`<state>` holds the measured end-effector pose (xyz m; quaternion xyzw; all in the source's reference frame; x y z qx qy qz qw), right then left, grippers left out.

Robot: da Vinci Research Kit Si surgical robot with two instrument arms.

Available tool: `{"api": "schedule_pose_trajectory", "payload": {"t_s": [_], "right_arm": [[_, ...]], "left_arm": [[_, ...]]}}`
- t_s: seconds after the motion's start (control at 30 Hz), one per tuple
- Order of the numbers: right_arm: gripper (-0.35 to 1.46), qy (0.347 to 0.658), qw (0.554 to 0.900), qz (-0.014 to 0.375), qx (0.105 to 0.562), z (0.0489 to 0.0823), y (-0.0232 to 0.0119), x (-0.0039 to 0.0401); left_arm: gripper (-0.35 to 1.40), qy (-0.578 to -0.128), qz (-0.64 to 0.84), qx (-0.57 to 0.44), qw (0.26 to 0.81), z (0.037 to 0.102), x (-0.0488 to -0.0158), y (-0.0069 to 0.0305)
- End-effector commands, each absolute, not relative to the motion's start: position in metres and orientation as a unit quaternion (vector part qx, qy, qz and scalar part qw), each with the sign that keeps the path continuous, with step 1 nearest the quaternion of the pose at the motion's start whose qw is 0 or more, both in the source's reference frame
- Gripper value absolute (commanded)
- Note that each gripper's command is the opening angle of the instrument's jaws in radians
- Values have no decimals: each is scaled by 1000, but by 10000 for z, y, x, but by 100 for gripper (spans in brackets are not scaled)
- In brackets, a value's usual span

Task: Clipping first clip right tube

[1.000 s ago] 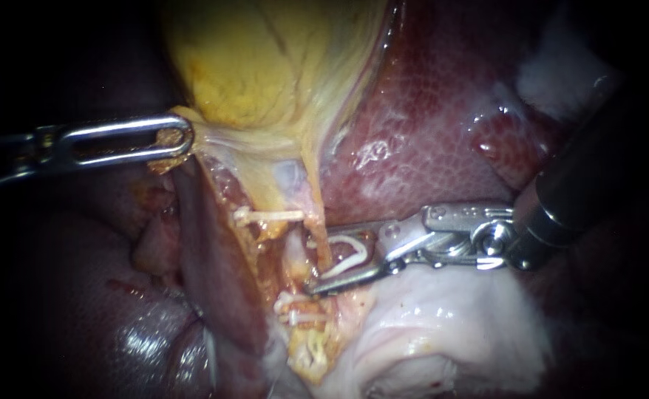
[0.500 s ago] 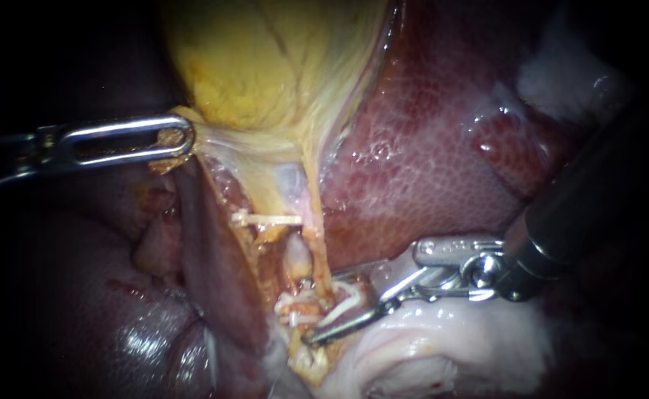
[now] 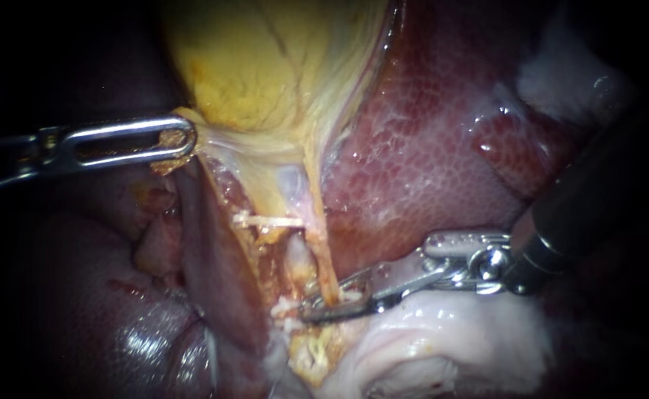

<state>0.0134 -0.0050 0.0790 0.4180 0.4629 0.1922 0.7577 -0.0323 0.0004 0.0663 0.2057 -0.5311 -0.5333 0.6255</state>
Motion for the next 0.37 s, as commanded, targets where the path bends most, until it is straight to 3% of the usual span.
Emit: {"api": "schedule_pose_trajectory", "payload": {"t_s": [0.03,0.33,0.37], "right_arm": [[-35,464,758,192,418,790,-52,135],[-35,461,757,196,420,790,-53,135],[-17,461,757,197,419,790,-53,136]], "left_arm": [[-35,-531,-533,206,626,663,-322,4],[-35,-531,-533,206,626,663,-323,4],[-35,-531,-533,206,626,663,-323,4]]}}
